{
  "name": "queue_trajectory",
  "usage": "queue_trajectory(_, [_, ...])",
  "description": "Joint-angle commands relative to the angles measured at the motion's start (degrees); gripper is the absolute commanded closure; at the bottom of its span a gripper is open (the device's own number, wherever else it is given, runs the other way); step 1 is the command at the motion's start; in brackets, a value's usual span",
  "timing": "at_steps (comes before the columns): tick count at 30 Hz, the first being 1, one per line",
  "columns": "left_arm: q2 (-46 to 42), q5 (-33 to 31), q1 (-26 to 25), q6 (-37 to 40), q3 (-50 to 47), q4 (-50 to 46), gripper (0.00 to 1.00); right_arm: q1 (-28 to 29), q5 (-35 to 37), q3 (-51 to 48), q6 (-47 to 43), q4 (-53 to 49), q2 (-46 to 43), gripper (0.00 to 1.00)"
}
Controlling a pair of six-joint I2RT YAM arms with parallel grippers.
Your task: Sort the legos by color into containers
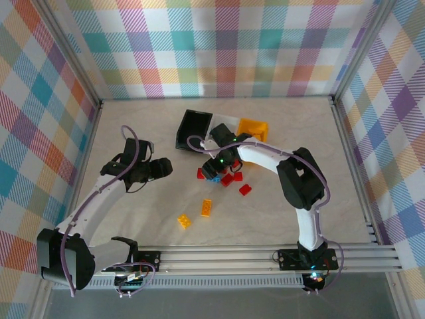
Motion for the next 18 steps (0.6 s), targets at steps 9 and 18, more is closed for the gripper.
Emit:
queue_trajectory(9, [-0.4, 1.2, 1.4, 0.6, -0.9, 0.9, 0.31, 1.1, -0.8, -5.3, -0.1, 0.2, -3.3, 0.28])
queue_trajectory(18, [-0.4, 1.6, 1.5, 0.4, -1.1, 1.0, 0.31, 2.1, -0.5, -6.5, 0.2, 0.4, -4.7, 0.28])
